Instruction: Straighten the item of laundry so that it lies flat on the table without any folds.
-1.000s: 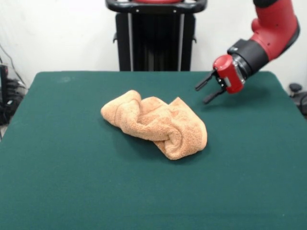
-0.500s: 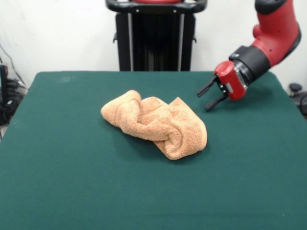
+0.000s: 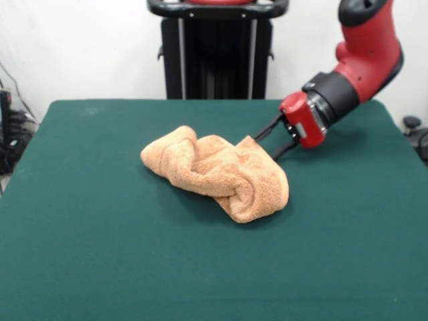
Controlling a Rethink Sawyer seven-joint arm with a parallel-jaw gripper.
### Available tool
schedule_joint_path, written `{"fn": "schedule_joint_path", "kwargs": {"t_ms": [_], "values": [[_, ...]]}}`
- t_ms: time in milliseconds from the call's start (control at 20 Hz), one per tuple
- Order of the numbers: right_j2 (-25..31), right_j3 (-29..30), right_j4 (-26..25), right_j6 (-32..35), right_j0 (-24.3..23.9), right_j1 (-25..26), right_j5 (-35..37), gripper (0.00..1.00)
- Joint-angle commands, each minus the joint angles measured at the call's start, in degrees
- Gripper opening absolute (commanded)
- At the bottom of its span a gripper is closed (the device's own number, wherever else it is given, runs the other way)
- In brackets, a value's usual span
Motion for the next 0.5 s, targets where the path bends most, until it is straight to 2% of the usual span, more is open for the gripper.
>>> {"fn": "schedule_joint_path", "kwargs": {"t_ms": [50,500], "values": [[4.4,-8.2,3.5,15.3,-2.5,2.8,-6.7,1.0],[5.0,-6.5,2.8,14.0,-3.7,2.4,-10.1,1.0]]}}
